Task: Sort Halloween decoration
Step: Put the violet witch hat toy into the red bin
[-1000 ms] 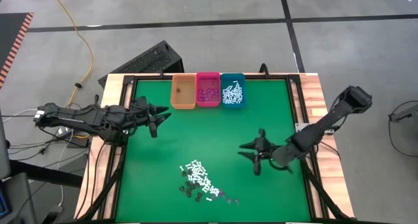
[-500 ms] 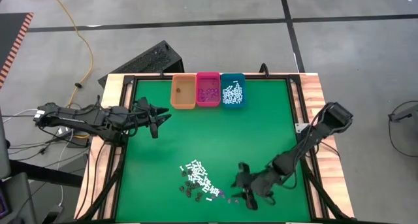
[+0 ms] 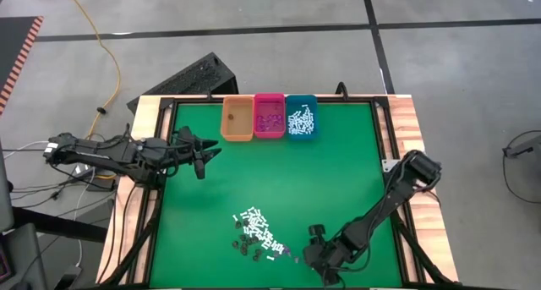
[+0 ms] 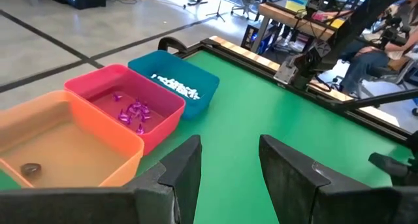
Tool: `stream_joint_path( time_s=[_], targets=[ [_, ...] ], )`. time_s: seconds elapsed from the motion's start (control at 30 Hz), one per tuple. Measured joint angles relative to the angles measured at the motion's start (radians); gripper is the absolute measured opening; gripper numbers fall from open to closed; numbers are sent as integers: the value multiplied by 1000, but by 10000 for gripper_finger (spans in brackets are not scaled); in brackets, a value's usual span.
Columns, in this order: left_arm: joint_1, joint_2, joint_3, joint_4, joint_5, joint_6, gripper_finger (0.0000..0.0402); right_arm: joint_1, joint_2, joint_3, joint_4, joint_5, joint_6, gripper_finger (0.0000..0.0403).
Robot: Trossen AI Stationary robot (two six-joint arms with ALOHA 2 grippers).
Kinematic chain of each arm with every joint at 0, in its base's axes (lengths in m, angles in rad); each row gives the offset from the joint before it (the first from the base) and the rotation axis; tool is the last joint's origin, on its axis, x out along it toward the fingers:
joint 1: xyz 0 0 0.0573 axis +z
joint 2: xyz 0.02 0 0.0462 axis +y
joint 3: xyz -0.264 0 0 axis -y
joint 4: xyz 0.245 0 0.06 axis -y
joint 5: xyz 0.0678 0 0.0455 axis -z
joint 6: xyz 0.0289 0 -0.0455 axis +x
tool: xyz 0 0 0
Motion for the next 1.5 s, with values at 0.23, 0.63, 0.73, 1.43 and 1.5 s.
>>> stream_joint_path(
  time_s=[0.23,0.63,0.73,1.43,1.5],
  targets=[
    [0,0,0,-40,-8,-27,144,-9,39,18,-4,4,-12,203],
    [0,0,0,-81,-27,-21,144,-60,39,18,8,-14,-99,201],
    [0,0,0,-105,-28,-26,144,-61,39,18,13,-20,-102,192],
    [0,0,0,-126,-27,-43,144,-96,39,18,13,-20,-94,52],
    [0,0,0,-125,-27,-43,144,-104,39,18,10,-19,-82,39]
  ],
)
